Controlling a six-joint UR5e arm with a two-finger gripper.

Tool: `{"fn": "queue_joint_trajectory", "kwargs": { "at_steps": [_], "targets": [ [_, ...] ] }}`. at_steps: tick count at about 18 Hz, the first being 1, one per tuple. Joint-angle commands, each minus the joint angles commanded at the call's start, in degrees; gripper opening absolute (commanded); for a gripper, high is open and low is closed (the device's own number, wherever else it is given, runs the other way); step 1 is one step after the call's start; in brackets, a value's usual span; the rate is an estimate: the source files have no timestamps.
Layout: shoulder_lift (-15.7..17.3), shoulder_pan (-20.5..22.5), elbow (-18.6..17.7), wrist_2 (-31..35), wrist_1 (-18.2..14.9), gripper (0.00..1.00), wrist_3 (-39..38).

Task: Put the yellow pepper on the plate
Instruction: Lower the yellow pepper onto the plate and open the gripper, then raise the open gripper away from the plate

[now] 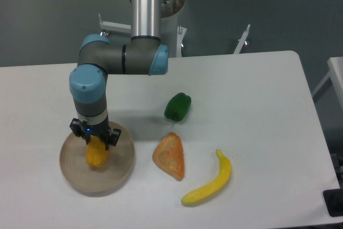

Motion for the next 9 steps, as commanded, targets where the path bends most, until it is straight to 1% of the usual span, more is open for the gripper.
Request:
{"fn": "queue_joint_trajectory", "kwargs": {
  "at_steps": [1,2,3,4,7,9],
  "targets": [
    [0.1,0.0,0.0,0.1,0.0,0.82,0.0],
    [0.2,0.1,0.3,0.1,0.0,0.93,-0.1],
    [0.3,0.0,0.4,0.1,-0.1,0.97,-0.1],
    [0.5,0.1,0.5,0.1,-0.1,1.00,-0.1],
    [1.0,0.3,1.1,0.1,-0.2,1.00,0.0],
    [2.7,0.8,1.1,0.1,-0.4,1.00,0.0]
  ]
}}
